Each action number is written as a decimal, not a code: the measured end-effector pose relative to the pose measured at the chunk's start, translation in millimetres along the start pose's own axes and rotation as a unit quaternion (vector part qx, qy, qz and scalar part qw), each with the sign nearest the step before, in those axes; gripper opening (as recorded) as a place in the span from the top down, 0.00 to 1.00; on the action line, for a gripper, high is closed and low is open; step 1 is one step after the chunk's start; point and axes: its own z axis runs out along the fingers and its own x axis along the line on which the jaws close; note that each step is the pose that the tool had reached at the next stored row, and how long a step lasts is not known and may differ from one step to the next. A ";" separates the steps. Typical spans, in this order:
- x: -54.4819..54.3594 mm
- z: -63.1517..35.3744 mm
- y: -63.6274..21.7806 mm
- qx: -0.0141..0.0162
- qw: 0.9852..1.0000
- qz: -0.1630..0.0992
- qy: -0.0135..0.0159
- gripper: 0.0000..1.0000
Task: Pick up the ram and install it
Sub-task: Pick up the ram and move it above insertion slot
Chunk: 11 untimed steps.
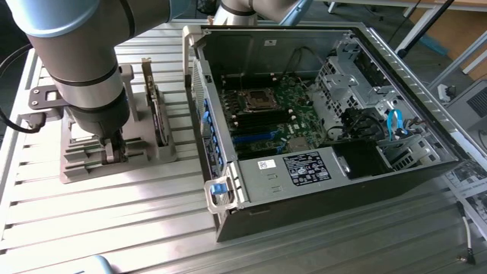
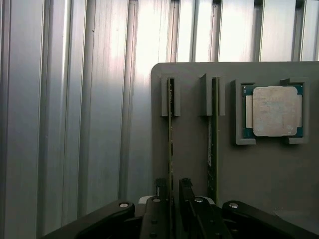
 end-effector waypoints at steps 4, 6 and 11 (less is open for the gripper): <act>0.0 0.0 -0.1 0.000 1.000 0.000 0.000 0.76; 0.0 0.0 0.0 0.000 1.000 0.000 0.000 0.76; 0.0 0.0 -0.1 0.000 1.000 0.000 0.000 0.77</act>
